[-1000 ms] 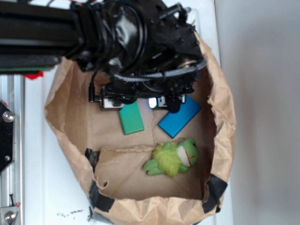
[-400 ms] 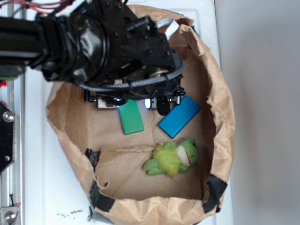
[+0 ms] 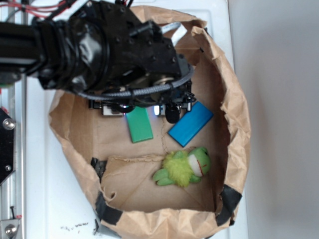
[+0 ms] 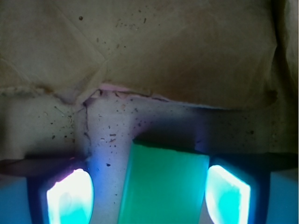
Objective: Grab the green block.
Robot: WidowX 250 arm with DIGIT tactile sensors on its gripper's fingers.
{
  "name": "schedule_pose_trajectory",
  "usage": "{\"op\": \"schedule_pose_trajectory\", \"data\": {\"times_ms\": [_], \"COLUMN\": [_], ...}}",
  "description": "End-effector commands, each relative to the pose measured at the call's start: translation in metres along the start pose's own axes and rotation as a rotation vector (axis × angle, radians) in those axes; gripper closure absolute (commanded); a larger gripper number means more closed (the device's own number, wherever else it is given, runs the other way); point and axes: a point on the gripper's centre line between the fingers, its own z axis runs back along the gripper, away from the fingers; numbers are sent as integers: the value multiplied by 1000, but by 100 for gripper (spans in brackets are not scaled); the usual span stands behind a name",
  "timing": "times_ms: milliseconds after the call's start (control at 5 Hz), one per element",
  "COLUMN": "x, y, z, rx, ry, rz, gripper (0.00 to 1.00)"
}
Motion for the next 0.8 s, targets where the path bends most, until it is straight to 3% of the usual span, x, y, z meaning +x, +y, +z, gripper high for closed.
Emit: {"op": "schedule_pose_trajectory", "data": {"times_ms": [0,400,600], "x": [-8,-11,-10], "y": [13,17,16], "z": [-10,-15,-14], "rx": [17,21,7], "ry": [-53,-67,-69], "rz": [-48,-64,-69], "gripper": [0,3,100]}}
